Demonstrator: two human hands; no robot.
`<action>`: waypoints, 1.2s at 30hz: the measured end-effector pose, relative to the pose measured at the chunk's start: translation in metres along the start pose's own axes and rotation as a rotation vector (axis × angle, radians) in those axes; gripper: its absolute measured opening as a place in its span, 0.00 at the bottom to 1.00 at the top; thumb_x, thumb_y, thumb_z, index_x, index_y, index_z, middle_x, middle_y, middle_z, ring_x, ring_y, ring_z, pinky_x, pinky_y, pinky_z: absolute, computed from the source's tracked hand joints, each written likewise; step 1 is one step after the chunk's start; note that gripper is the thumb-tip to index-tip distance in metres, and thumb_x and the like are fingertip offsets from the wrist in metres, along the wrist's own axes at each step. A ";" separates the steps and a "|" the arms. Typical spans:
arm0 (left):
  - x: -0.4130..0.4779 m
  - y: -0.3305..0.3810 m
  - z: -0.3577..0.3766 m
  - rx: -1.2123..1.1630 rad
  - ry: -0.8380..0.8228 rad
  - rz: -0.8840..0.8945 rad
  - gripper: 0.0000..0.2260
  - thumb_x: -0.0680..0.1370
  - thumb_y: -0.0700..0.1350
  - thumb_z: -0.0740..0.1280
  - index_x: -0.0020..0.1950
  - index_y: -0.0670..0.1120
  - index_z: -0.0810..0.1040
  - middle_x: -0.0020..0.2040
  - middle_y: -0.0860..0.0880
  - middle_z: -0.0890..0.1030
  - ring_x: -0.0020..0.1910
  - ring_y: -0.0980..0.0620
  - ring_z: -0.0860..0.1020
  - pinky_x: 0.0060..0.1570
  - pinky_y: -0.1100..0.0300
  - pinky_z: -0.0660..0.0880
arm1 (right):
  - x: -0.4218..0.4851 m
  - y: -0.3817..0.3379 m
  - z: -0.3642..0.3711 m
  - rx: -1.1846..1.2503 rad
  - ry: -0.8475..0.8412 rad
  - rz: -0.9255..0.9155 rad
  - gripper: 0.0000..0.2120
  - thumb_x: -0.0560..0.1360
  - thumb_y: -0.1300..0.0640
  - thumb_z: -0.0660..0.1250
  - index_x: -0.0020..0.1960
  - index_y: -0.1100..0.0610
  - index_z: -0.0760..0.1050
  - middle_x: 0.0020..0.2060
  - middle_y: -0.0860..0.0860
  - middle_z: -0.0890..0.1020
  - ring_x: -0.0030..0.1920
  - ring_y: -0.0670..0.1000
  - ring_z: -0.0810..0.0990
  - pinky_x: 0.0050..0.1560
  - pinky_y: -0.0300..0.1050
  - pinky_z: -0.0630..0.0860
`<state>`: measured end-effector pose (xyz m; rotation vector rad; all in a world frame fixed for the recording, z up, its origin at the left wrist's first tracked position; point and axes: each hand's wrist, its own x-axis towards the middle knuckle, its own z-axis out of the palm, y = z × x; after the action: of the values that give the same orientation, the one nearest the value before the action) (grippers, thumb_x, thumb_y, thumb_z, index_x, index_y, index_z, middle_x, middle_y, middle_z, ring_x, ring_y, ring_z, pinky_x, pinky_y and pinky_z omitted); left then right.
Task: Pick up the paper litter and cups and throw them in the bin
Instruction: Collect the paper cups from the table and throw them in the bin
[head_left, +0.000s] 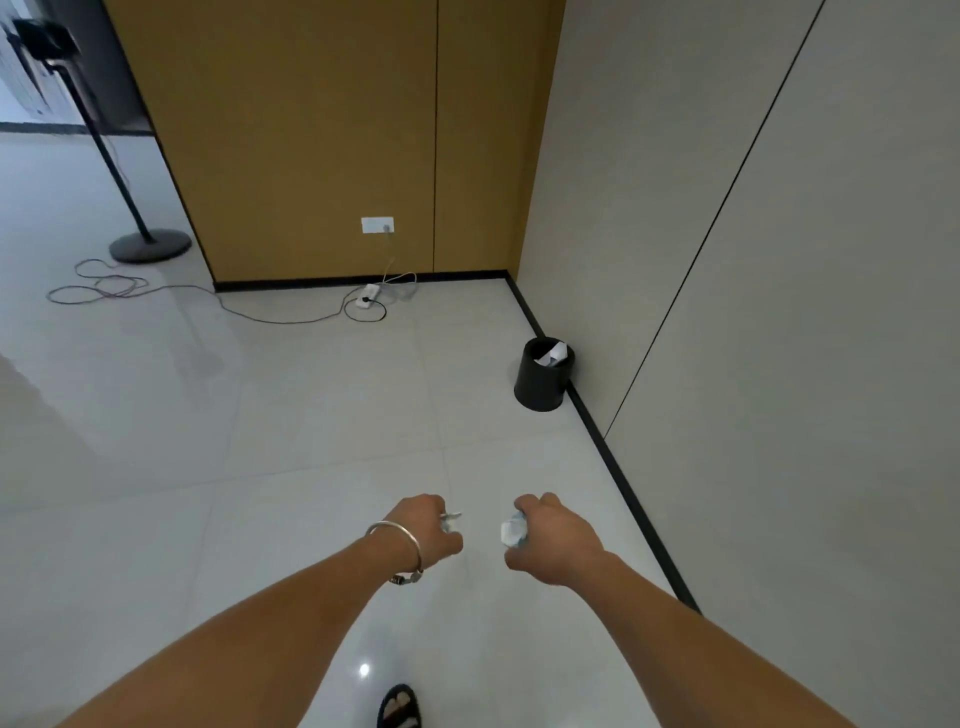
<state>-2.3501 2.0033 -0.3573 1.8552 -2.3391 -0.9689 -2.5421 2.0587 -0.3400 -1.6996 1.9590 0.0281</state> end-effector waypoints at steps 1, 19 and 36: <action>0.026 0.004 -0.009 0.001 -0.005 0.017 0.10 0.69 0.53 0.66 0.35 0.51 0.67 0.35 0.54 0.71 0.36 0.52 0.72 0.33 0.61 0.66 | 0.019 0.002 -0.011 0.008 -0.001 0.021 0.34 0.70 0.47 0.69 0.73 0.50 0.62 0.62 0.52 0.69 0.58 0.55 0.76 0.55 0.46 0.74; 0.439 0.109 -0.129 0.027 -0.060 0.023 0.10 0.70 0.53 0.68 0.40 0.50 0.69 0.37 0.53 0.72 0.37 0.52 0.73 0.34 0.61 0.67 | 0.395 0.097 -0.194 0.130 0.009 0.124 0.33 0.69 0.46 0.69 0.72 0.50 0.63 0.62 0.51 0.68 0.59 0.54 0.75 0.54 0.43 0.72; 0.837 0.237 -0.176 -0.083 -0.208 0.021 0.12 0.72 0.52 0.70 0.47 0.46 0.73 0.46 0.46 0.78 0.45 0.48 0.77 0.42 0.60 0.72 | 0.720 0.213 -0.365 0.179 -0.048 0.213 0.33 0.71 0.48 0.70 0.73 0.50 0.63 0.64 0.52 0.70 0.62 0.54 0.74 0.60 0.44 0.73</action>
<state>-2.7468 1.2107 -0.4094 1.7741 -2.3797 -1.2939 -2.9191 1.3159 -0.3907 -1.3609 2.0327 -0.0283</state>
